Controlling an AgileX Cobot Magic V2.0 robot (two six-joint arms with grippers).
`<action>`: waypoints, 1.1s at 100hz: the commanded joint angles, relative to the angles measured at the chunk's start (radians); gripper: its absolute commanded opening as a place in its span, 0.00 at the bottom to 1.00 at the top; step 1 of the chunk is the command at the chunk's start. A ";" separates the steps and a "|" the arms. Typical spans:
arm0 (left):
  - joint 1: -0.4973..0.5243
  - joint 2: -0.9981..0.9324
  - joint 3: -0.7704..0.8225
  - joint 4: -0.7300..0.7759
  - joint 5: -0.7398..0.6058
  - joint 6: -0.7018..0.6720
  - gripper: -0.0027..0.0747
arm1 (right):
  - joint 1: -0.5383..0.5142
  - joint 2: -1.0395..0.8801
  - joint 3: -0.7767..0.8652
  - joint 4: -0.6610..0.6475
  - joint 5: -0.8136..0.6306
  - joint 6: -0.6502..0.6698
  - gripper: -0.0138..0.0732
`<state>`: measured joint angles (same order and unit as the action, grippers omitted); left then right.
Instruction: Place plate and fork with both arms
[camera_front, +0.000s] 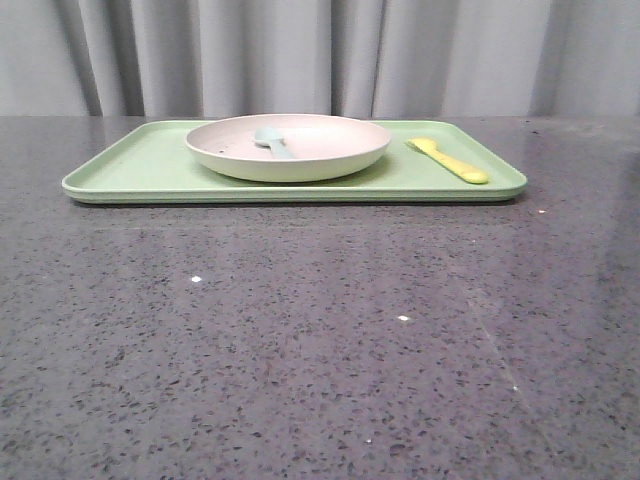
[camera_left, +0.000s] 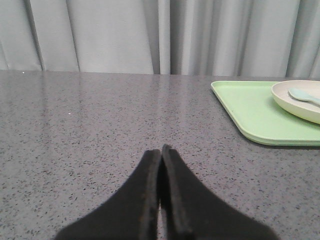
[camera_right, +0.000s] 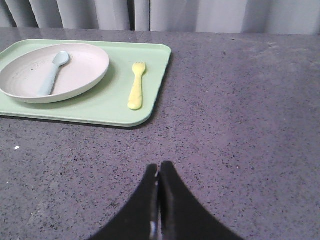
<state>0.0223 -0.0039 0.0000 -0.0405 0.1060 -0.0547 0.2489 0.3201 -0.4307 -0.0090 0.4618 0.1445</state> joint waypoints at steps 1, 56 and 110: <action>0.004 -0.032 0.012 -0.011 -0.081 -0.001 0.01 | -0.002 0.008 -0.026 -0.012 -0.070 -0.013 0.10; 0.004 -0.032 0.012 -0.011 -0.081 -0.001 0.01 | -0.121 -0.025 0.187 -0.027 -0.470 -0.013 0.10; 0.004 -0.032 0.012 -0.011 -0.081 -0.001 0.01 | -0.241 -0.355 0.441 -0.025 -0.499 -0.012 0.10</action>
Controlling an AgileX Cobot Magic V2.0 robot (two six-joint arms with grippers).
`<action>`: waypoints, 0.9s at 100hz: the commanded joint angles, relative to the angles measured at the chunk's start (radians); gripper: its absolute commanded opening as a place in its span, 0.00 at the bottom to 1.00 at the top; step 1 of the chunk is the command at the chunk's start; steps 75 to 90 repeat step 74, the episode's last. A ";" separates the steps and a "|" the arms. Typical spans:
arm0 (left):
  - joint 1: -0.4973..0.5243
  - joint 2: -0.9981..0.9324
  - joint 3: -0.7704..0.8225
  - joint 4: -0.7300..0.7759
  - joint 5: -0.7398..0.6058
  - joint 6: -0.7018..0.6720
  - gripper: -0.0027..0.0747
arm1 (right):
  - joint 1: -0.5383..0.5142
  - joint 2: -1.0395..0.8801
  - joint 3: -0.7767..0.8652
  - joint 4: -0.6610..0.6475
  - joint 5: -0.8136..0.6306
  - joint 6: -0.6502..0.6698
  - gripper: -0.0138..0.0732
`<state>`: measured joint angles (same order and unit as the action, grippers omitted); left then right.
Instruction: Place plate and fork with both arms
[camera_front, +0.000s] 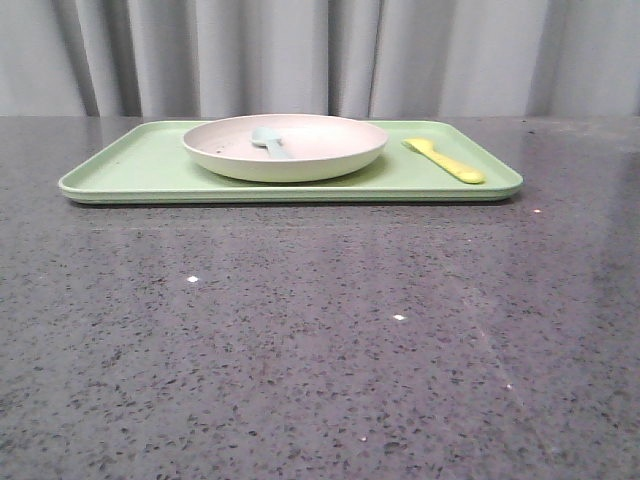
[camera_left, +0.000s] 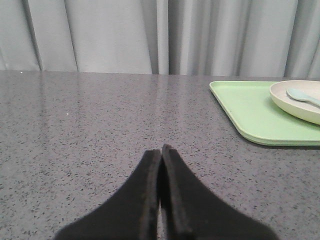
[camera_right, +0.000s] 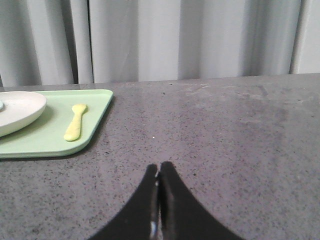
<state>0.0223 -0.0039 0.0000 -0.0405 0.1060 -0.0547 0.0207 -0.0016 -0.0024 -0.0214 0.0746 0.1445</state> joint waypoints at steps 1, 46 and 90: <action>0.004 -0.032 0.012 -0.011 -0.081 -0.001 0.01 | -0.013 -0.033 0.017 -0.013 -0.117 -0.009 0.10; 0.004 -0.032 0.012 -0.011 -0.081 -0.001 0.01 | -0.014 -0.033 0.026 -0.014 -0.132 0.000 0.10; 0.004 -0.032 0.012 -0.011 -0.081 -0.001 0.01 | -0.014 -0.033 0.026 -0.014 -0.132 0.000 0.10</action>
